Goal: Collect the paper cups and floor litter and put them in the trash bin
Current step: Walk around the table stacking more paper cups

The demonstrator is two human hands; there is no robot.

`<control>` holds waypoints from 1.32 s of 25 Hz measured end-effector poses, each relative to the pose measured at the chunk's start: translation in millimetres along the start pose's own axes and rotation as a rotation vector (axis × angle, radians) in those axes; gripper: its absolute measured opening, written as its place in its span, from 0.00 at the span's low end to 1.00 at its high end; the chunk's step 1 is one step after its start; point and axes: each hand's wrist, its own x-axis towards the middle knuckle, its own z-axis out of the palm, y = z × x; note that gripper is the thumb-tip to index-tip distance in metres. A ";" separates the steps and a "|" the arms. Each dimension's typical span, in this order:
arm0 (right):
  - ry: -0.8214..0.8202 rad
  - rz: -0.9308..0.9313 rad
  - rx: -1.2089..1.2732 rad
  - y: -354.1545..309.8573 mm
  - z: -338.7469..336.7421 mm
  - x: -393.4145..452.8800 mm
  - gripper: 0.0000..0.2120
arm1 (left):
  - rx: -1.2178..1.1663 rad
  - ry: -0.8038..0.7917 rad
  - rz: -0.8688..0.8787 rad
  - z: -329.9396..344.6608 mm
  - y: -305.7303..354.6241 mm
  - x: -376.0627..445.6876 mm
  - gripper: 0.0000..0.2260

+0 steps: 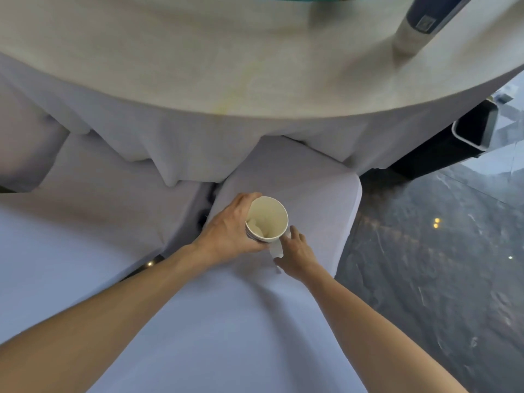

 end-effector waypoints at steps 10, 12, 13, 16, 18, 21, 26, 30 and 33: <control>0.233 0.227 0.460 10.7 0.4 -18.5 0.18 | -0.009 -0.059 -0.035 -7.2 18.5 -7.8 0.44; 0.337 0.278 0.628 9.7 -33.9 -43.2 0.18 | -0.016 -0.071 -0.061 -15.4 39.9 -14.7 0.45; 0.391 0.278 0.686 9.5 -56.1 -58.1 0.19 | -0.022 -0.072 -0.069 -20.9 53.6 -18.3 0.46; 0.538 0.227 0.779 4.8 -121.1 -107.2 0.18 | -0.044 -0.074 -0.082 -37.4 96.2 -30.8 0.46; 0.595 0.197 0.835 -2.1 -164.9 -145.7 0.18 | -0.036 -0.087 -0.082 -53.1 127.6 -37.8 0.47; 0.622 0.149 0.936 -12.6 -213.1 -195.6 0.17 | -0.038 -0.124 -0.079 -70.6 161.7 -45.7 0.48; 0.635 -0.015 1.167 -20.7 -270.5 -281.2 0.20 | 0.002 -0.099 -0.037 -84.8 229.6 -62.0 0.48; 0.617 -0.158 1.057 -12.5 -288.0 -316.7 0.10 | 0.033 -0.024 0.030 -67.4 290.7 -71.2 0.45; 0.659 -0.240 0.871 11.9 -290.5 -333.9 0.04 | 0.022 0.066 0.004 -38.7 335.4 -79.3 0.42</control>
